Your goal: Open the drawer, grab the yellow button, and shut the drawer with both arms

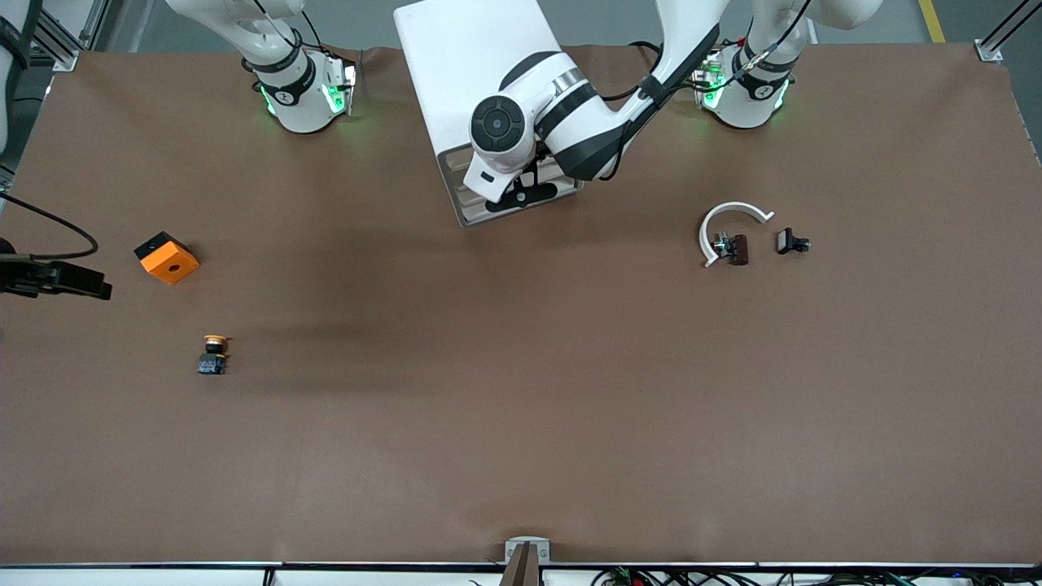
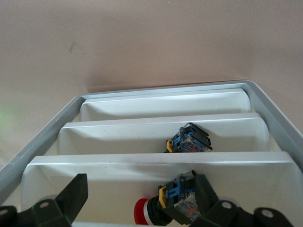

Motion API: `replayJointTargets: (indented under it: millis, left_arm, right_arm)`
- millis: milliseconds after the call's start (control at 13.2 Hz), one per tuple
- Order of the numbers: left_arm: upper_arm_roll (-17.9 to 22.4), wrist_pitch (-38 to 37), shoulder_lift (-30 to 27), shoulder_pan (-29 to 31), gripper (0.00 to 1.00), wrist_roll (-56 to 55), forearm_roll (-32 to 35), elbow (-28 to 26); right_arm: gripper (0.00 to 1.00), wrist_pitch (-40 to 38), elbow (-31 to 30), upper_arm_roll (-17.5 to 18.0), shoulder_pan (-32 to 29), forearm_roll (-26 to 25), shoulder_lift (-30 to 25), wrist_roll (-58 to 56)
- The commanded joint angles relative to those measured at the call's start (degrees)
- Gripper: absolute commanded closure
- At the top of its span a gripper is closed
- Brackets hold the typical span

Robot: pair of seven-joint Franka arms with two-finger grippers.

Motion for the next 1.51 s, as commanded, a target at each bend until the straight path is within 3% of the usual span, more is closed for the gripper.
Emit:
replayJointTargets:
  millis: [0, 151, 377, 528, 755, 981, 1434]
  left_arm:
    - [0.2, -1.3, 0.0, 3.3, 0.0, 0.3, -0.6, 1.7]
    - [0.3, -1.2, 0.3, 7.5, 0.0, 0.7, 0.4, 2.9]
    - [0.3, -1.2, -0.2, 11.8, 0.0, 0.6, 12.1, 4.7]
    - [0.3, -1.2, -0.8, 16.1, 0.0, 0.7, 17.6, 6.6]
    - [0.6, -1.2, -3.7, 21.5, 0.0, 2.6, 18.3, 7.2]
    - [0.6, -1.2, -7.5, 28.4, 0.0, 11.0, 20.4, 8.3]
    - [-0.1, -5.7, -15.6, 38.8, 0.0, 24.9, 19.3, 7.7]
  right_arm:
    - [0.0, -1.2, -0.3, 0.8, 1.2, -0.2, -2.6, 1.3]
    - [0.0, -4.0, -0.3, 0.6, 1.6, 0.6, -5.2, 1.2]
    - [0.0, -7.4, -1.2, 0.5, 1.6, 1.1, -8.8, 1.5]
    - [0.0, -6.7, -5.0, 0.3, 0.6, 1.0, -10.9, 1.3]
    - [0.0, -5.8, -9.1, 0.5, -0.4, 1.2, -13.5, 1.2]
    - [0.0, 0.0, -18.6, 0.5, -0.3, 1.1, -20.1, 1.0]
    - [0.0, 2.5, -23.4, 0.5, -0.7, 1.0, -24.4, 0.5]
